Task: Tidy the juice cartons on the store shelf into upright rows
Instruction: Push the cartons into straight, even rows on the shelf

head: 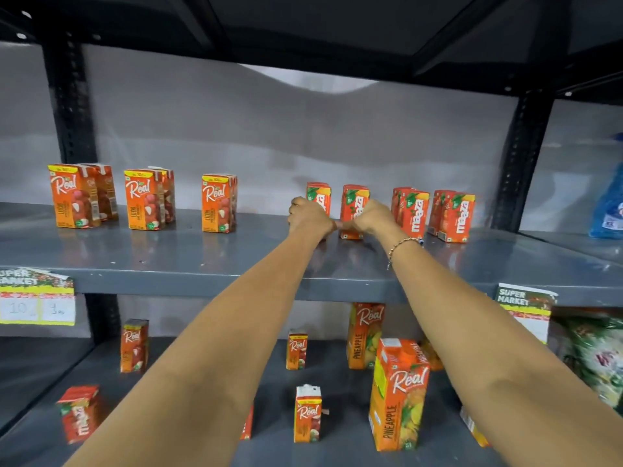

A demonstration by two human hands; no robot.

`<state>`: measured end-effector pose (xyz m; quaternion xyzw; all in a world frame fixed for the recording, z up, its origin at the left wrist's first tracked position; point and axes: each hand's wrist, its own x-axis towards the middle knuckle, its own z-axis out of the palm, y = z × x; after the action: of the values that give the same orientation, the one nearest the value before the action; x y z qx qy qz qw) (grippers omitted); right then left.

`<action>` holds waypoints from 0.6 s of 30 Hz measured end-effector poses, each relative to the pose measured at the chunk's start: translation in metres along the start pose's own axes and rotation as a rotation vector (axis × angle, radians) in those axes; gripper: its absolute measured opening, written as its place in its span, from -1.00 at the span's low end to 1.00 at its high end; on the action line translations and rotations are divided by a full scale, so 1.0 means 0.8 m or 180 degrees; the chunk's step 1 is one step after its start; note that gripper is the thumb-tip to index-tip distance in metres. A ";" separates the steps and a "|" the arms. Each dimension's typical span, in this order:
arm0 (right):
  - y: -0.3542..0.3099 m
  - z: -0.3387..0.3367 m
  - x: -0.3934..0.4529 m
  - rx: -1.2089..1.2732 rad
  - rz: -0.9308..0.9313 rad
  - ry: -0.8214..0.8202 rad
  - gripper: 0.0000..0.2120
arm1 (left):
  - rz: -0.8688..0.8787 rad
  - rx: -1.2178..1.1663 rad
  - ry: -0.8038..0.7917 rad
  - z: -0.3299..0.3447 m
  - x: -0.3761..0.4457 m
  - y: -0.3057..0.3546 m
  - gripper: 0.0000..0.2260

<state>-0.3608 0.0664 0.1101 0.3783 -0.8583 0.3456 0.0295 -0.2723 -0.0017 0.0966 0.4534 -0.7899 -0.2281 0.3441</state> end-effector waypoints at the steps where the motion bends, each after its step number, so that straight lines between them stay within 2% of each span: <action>1: 0.001 0.004 0.003 -0.0003 -0.0018 0.0057 -0.31 | -0.0013 -0.0054 0.0077 0.004 0.001 0.001 -0.18; 5: 0.011 0.010 0.012 0.0050 0.0053 0.0257 -0.35 | 0.0023 0.0167 0.0290 0.012 0.006 0.000 -0.40; 18: 0.024 0.014 0.021 0.0026 0.0032 0.0412 -0.37 | 0.0110 0.0241 0.0253 0.012 0.017 -0.008 -0.37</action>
<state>-0.3833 0.0583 0.0957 0.3510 -0.8550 0.3730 0.0816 -0.2809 -0.0164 0.0909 0.4611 -0.7915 -0.1739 0.3617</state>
